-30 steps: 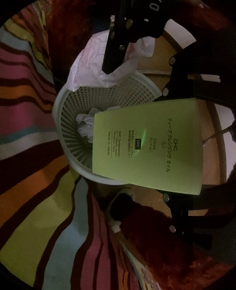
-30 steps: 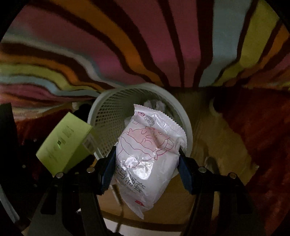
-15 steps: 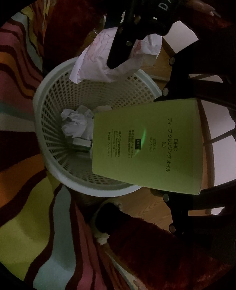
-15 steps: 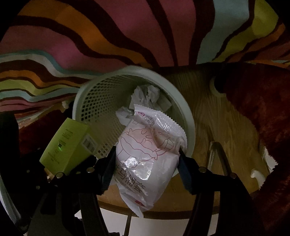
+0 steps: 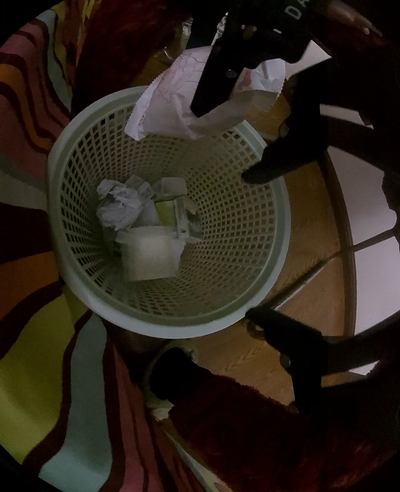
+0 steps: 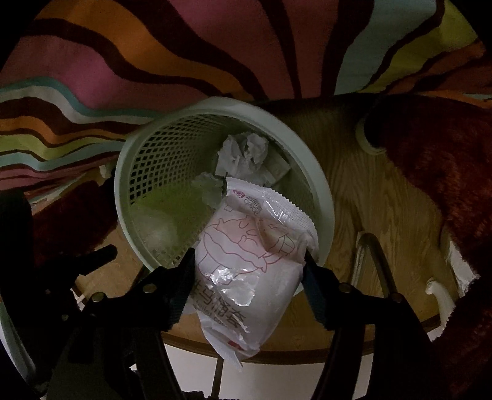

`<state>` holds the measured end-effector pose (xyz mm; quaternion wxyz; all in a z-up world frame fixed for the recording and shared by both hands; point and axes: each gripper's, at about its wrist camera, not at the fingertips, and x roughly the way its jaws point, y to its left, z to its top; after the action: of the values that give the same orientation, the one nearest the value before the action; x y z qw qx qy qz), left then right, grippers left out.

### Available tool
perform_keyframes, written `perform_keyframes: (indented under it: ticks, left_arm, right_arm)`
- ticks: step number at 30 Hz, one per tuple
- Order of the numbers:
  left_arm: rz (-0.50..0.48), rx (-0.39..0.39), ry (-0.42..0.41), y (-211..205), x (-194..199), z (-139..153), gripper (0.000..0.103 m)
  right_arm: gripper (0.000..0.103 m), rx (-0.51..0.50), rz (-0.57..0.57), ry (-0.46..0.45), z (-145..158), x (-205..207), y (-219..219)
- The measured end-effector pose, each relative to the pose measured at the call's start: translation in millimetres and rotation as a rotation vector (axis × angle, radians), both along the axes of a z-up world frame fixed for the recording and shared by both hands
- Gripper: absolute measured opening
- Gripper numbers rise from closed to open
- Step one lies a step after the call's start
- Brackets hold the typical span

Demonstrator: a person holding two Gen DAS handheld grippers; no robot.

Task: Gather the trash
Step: 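Open both tools to drop the green box and bag into the wastebasket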

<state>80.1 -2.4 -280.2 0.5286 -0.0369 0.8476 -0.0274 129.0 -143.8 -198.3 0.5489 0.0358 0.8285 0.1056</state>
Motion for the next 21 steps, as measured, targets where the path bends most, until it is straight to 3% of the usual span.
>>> perform_keyframes:
  ticks: [1, 3, 5, 12, 16, 20, 21]
  left_arm:
    - [0.001, 0.004, 0.005, 0.5, -0.5, -0.7, 0.081]
    - [0.005, 0.011, 0.009, 1.8, -0.9, -0.9, 0.081]
    - [0.015, 0.012, 0.003, 3.4, -0.4, 0.3, 0.081]
    - [0.033, 0.016, -0.040, 4.9, 1.4, 11.4, 0.081]
    - [0.054, 0.021, -0.170, 7.5, 7.1, 40.1, 0.081]
    - [0.064, 0.032, -0.349, 9.9, 10.6, 81.4, 0.081]
    - [0.065, 0.031, -0.399, 9.2, 9.7, 94.9, 0.081]
  right_arm:
    - [0.067, -0.002, 0.000, 0.003, -1.1, 0.3, 0.4]
    - [0.085, -0.024, 0.003, 0.021, -5.5, -0.4, -0.2]
    - [0.095, -0.029, -0.003, 0.032, -9.2, -0.2, -2.7]
    - [0.095, -0.008, -0.017, 0.005, -4.4, 2.8, -4.4]
    - [0.095, 0.005, -0.043, -0.064, 15.0, 0.3, -8.3]
    - [0.095, 0.038, -0.067, -0.215, 49.9, -2.1, -12.3]
    - [0.095, 0.063, -0.075, -0.295, 70.2, -4.9, -12.8]
